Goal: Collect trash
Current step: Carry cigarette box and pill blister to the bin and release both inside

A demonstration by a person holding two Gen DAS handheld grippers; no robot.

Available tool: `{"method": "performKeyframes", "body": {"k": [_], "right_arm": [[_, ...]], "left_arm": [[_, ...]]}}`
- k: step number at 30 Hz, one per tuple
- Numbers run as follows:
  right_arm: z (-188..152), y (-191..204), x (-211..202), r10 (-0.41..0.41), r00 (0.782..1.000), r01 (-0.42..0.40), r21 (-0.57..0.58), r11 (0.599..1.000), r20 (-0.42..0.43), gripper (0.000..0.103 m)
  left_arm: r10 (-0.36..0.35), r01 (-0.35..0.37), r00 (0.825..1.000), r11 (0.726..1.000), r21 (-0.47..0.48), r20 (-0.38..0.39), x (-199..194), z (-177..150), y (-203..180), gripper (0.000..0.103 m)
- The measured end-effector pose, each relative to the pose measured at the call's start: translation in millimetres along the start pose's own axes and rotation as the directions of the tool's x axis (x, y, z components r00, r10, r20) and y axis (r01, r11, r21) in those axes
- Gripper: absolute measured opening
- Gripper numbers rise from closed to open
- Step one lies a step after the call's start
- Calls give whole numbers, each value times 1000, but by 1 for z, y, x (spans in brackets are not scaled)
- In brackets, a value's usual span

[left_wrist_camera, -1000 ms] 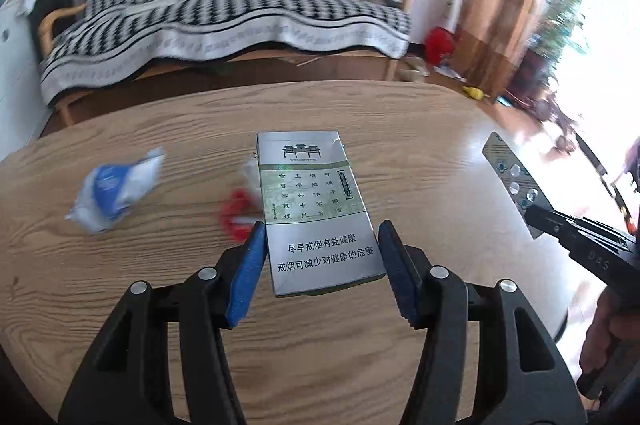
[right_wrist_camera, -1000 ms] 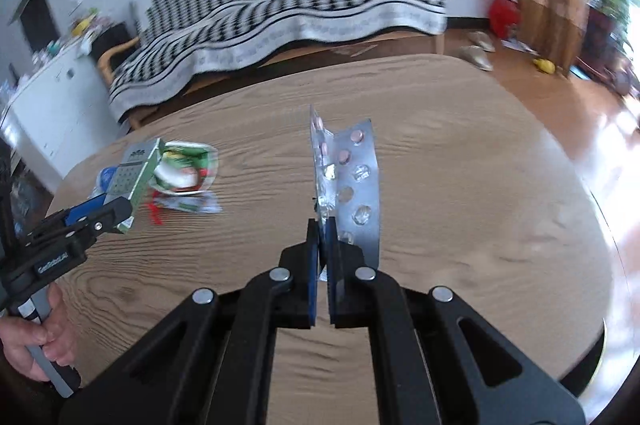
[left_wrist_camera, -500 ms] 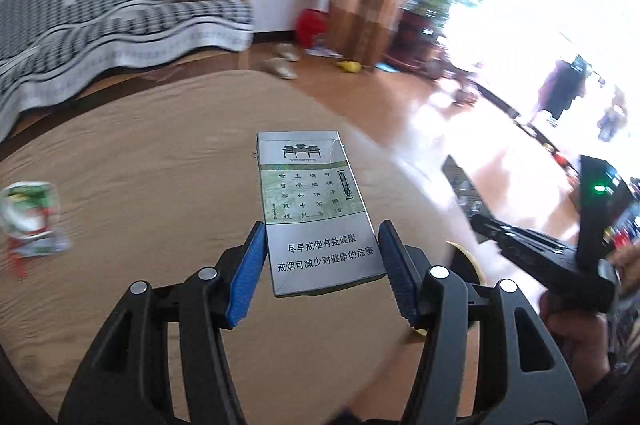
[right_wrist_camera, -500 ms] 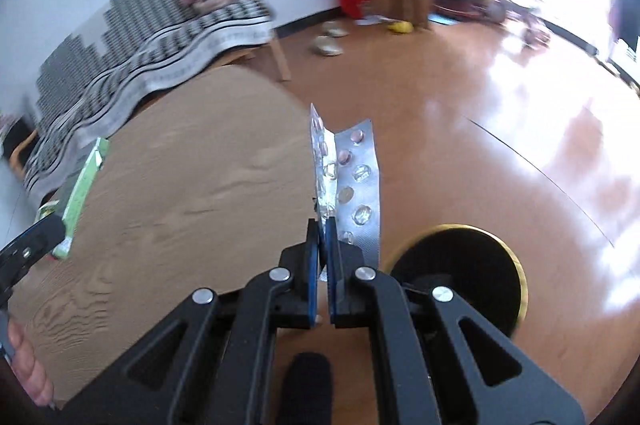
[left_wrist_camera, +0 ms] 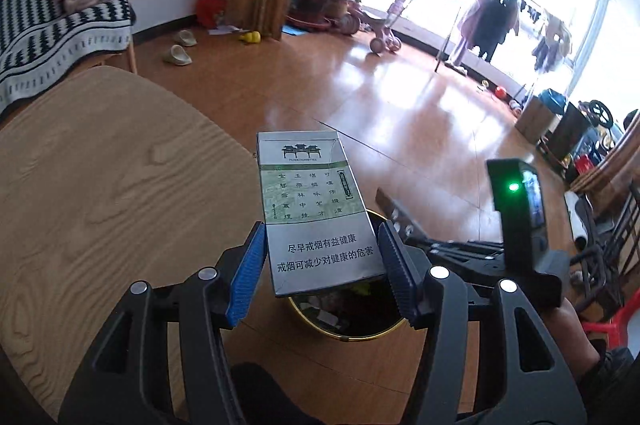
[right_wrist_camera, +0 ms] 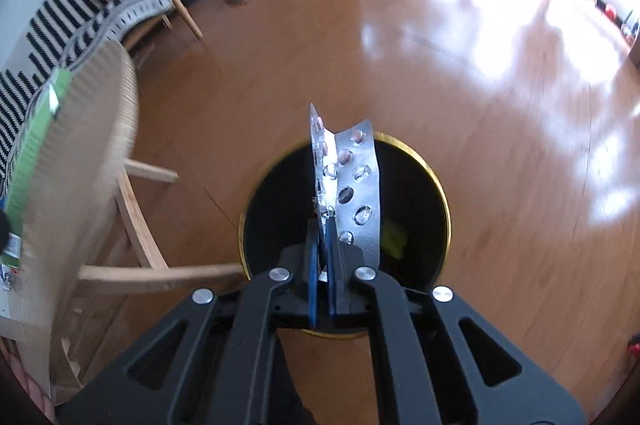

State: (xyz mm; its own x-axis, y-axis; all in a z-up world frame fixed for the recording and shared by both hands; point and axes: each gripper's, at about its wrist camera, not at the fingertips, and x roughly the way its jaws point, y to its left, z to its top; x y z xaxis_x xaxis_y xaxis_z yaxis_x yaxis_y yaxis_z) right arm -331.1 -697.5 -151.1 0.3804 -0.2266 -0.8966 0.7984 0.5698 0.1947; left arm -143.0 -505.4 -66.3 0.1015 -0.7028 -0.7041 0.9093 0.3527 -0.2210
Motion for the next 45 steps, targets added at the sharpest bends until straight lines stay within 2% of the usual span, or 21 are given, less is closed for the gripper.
{"method": "performKeyframes", "body": {"k": [4, 7, 20, 21, 23, 24, 25, 30, 37, 42, 44, 45], "right_arm": [[-5, -20, 24, 6, 994, -3, 30, 1000, -112, 4], [-2, -14, 34, 3, 990, 2, 35, 999, -144, 4], [6, -27, 29, 28, 993, -19, 86, 996, -113, 5], [6, -27, 30, 32, 993, -22, 92, 996, -112, 6], [6, -30, 30, 27, 993, -16, 96, 995, -113, 20], [6, -31, 30, 17, 994, -6, 96, 995, -110, 52], [7, -32, 29, 7, 995, 2, 95, 995, -100, 74], [10, -42, 17, -2, 999, 7, 148, 989, -36, 74], [13, -60, 6, -101, 995, 97, 192, 977, 13, 74], [10, -78, -3, -140, 989, 122, 269, 955, 47, 76], [9, -84, -4, -136, 989, 115, 288, 951, 53, 77], [9, -85, -5, -133, 990, 111, 293, 950, 53, 77]], "left_arm": [[-6, 6, 1000, 1000, 7, -24, 19, 2, -4, 56], [-13, 13, 999, 1000, 6, -37, 29, 5, -5, 56], [-33, 34, 997, 999, 19, -64, 53, 2, -16, 56], [-28, 30, 997, 999, 16, -66, 55, 2, -16, 56], [-30, 32, 997, 999, 18, -70, 57, 1, -17, 56], [-31, 33, 997, 999, 19, -71, 58, 0, -19, 56], [-33, 35, 997, 999, 20, -74, 58, 0, -19, 56], [-47, 49, 995, 999, 22, -91, 67, -2, -21, 56], [-60, 64, 991, 998, 29, -121, 83, -5, -29, 56], [-78, 83, 988, 996, 32, -134, 91, -7, -33, 57], [-82, 86, 988, 996, 26, -134, 94, -7, -33, 60], [-91, 95, 986, 995, 21, -138, 96, -7, -34, 67]]}}
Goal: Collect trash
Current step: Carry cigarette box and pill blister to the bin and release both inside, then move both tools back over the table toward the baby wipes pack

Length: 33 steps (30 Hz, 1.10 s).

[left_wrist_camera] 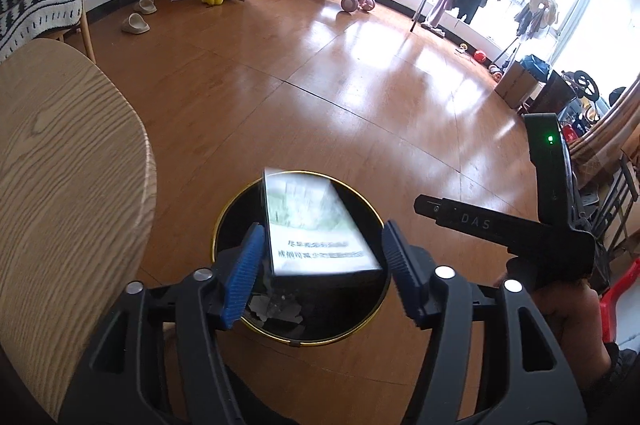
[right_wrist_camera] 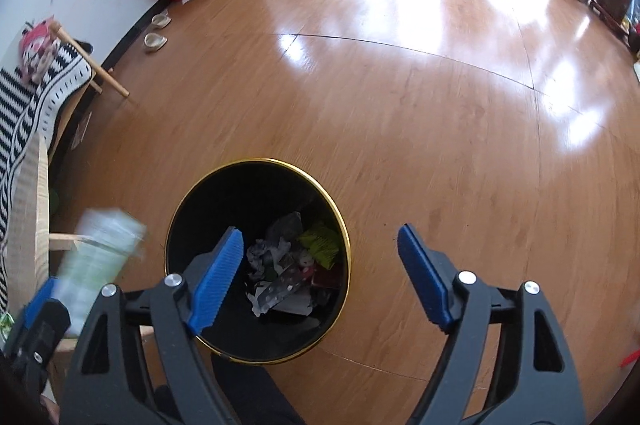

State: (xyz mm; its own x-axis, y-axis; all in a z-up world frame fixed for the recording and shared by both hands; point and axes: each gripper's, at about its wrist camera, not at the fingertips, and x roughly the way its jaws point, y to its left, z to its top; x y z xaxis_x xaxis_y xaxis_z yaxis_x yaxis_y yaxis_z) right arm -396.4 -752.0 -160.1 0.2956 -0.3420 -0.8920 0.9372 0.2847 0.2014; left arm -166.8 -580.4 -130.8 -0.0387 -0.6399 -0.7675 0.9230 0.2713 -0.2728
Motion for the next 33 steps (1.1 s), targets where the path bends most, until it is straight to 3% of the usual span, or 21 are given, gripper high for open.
{"method": "performKeyframes", "body": {"k": [2, 12, 18, 22, 26, 32, 33], "right_arm": [[-1, -1, 1, 2, 1000, -2, -5, 1000, -2, 77], [-3, 20, -12, 14, 999, -12, -64, 998, 34, 78], [-13, 76, -38, 62, 994, -47, -163, 986, 87, 78], [-28, 139, -60, 127, 988, -98, -269, 958, 92, 78], [-54, 219, -81, 211, 975, -167, -399, 902, 70, 78], [-113, 350, -112, 362, 931, -316, -570, 758, -34, 78], [-125, 372, -116, 386, 920, -346, -593, 727, -64, 78]], "left_arm": [[-1, 1, 1000, 1000, 1, 2, 1, 1, -2, 76], [42, -43, 999, 999, 19, 31, -17, 6, -4, 89], [117, -116, 990, 993, -17, 80, -75, 7, 34, 92], [212, -200, 968, 975, -99, 132, -130, 2, 82, 93], [338, -302, 930, 926, -226, 145, -187, -16, 146, 93], [492, -385, 861, 799, -462, 132, -278, -68, 249, 93], [523, -400, 843, 766, -502, 126, -297, -82, 269, 93]]}}
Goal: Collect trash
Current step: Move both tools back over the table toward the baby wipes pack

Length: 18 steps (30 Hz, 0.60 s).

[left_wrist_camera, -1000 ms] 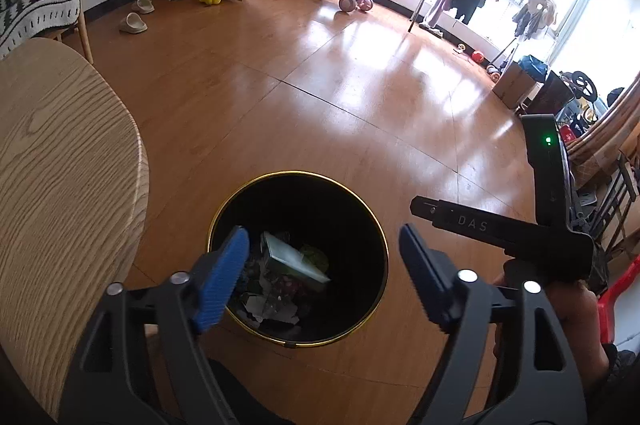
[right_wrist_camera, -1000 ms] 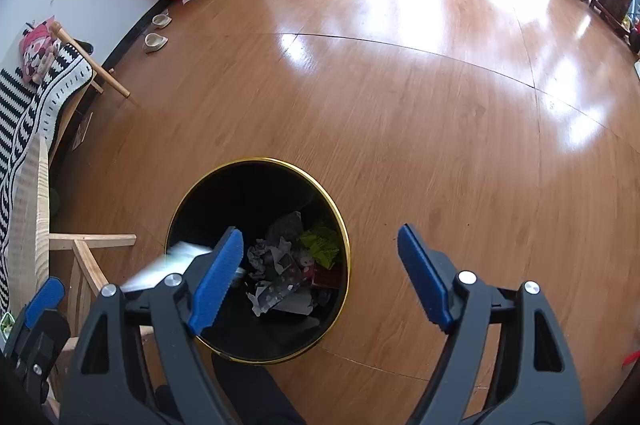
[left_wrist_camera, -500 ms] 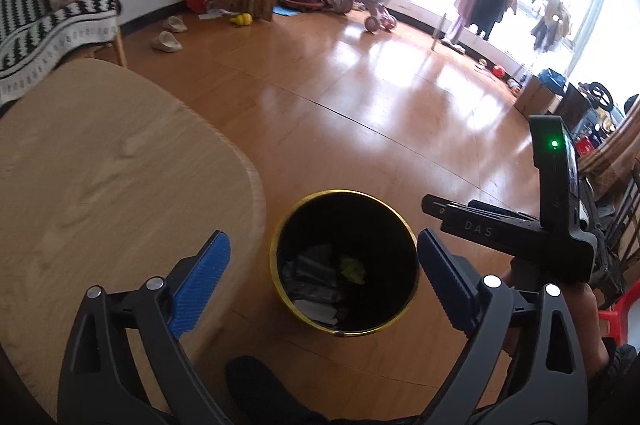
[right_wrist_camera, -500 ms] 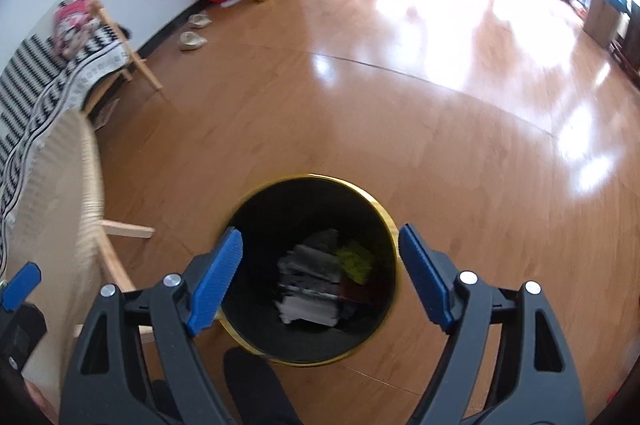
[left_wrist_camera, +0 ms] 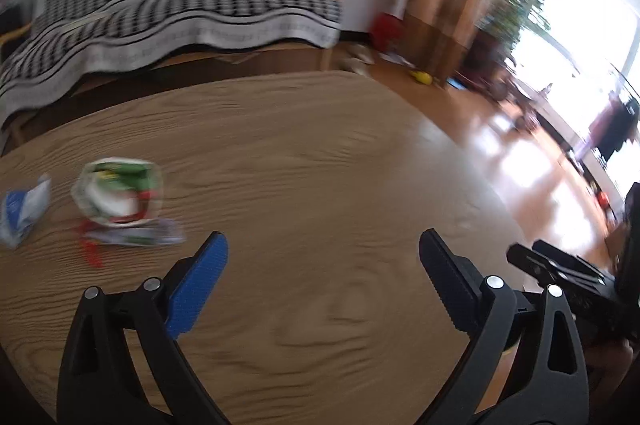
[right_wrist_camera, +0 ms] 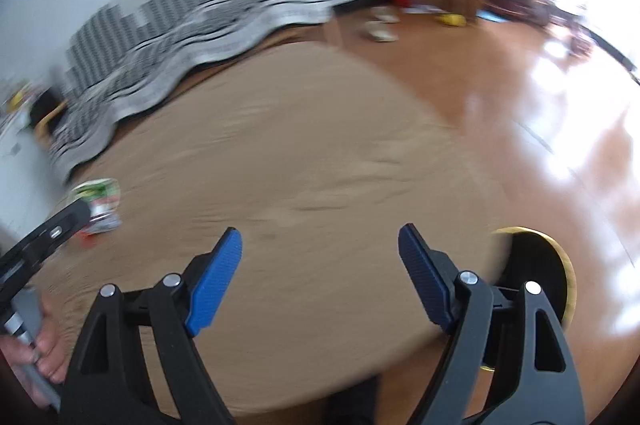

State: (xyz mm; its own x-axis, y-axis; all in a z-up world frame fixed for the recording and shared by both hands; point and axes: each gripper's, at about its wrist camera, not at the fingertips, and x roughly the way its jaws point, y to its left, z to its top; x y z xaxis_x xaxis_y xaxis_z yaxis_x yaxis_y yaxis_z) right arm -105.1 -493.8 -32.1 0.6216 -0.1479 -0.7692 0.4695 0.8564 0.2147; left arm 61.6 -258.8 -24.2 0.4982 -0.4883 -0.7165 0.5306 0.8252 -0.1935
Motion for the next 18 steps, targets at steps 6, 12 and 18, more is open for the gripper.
{"method": "performKeyframes", "body": {"k": [6, 12, 18], "right_arm": [[7, 130, 42, 136, 987, -147, -154, 977, -85, 78], [1, 218, 81, 161, 974, -203, -295, 934, -160, 78], [-9, 276, 129, 118, 974, -192, -424, 885, -194, 78]], "left_arm": [[136, -133, 990, 986, -106, 29, -29, 2, 117, 93], [312, -301, 949, 936, -181, 33, -44, 1, 218, 93], [349, -346, 937, 921, -176, -16, -24, 2, 275, 93]]}}
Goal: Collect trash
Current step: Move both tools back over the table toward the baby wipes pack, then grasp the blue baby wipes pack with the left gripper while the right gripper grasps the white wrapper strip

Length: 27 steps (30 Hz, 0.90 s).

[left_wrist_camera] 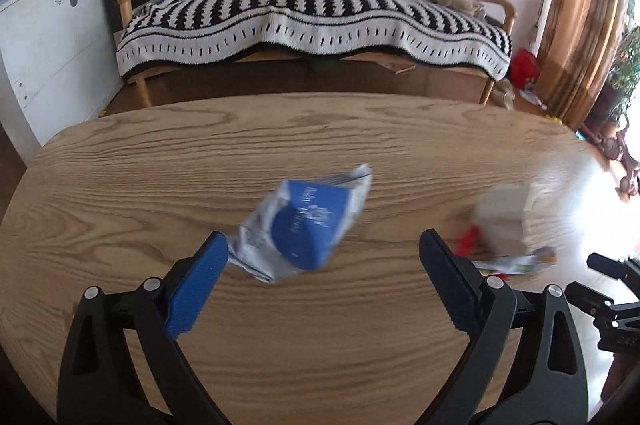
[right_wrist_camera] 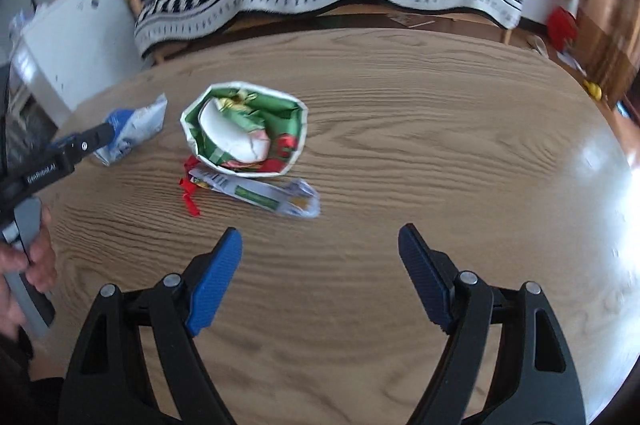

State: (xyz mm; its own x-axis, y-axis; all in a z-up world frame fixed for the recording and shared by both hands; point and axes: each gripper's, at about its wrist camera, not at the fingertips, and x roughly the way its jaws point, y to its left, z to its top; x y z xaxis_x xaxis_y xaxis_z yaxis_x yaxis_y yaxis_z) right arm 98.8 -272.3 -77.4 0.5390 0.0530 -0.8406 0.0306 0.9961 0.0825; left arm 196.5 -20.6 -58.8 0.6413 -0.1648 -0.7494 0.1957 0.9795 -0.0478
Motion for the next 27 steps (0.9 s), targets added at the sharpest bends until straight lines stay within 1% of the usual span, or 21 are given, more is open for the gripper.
{"method": "performKeyframes", "body": {"k": [3, 6, 9, 11, 12, 13, 14, 16, 17, 19, 20, 22, 24, 27], "right_arm": [[5, 7, 17, -17, 1000, 17, -39, 999, -10, 78], [13, 15, 28, -13, 1000, 12, -70, 997, -13, 78], [19, 21, 40, -11, 1000, 9, -80, 997, -19, 77], [21, 21, 46, -1, 1000, -1, -76, 997, -30, 69], [22, 20, 47, 0, 1000, -2, -78, 997, -31, 60], [22, 20, 47, 4, 1000, -6, -82, 997, -27, 52], [22, 21, 46, 18, 999, -20, -85, 996, -27, 48], [21, 23, 45, 38, 999, -41, -96, 994, -33, 26], [20, 24, 44, 50, 998, -54, -103, 993, -38, 26], [16, 27, 38, 72, 997, -76, -121, 990, -31, 17], [15, 28, 34, 79, 996, -82, -129, 988, -29, 16], [10, 30, 24, 94, 995, -96, -140, 986, -21, 14], [3, 32, 9, 93, 996, -92, -160, 983, -2, 14], [-8, 30, -13, 98, 995, -92, -170, 981, 25, 13]], "left_arm": [[-3, 4, 1000, 1000, 28, -11, 16, 4, 2, 93], [24, -23, 1000, 997, 71, -10, 32, 6, 3, 93], [19, -16, 999, 998, 62, -41, 50, 7, 4, 93], [24, -21, 998, 998, 62, -55, 57, 7, 6, 93], [18, -14, 998, 998, 64, -62, 60, 7, 7, 93], [13, -8, 998, 998, 66, -63, 61, 7, 8, 87], [12, -8, 998, 998, 68, -61, 60, 6, 7, 81], [6, -1, 998, 997, 75, -67, 58, 6, 8, 64], [0, 5, 998, 998, 68, -65, 57, 6, 8, 61], [-19, 23, 998, 999, 48, -67, 53, 5, 10, 53], [-26, 29, 997, 999, 46, -66, 51, 4, 10, 51], [-35, 38, 997, 998, 42, -62, 43, 3, 8, 44], [-54, 55, 997, 998, 24, -62, 35, 2, 6, 38], [-62, 63, 997, 998, 8, -52, 20, 0, 0, 36]]}}
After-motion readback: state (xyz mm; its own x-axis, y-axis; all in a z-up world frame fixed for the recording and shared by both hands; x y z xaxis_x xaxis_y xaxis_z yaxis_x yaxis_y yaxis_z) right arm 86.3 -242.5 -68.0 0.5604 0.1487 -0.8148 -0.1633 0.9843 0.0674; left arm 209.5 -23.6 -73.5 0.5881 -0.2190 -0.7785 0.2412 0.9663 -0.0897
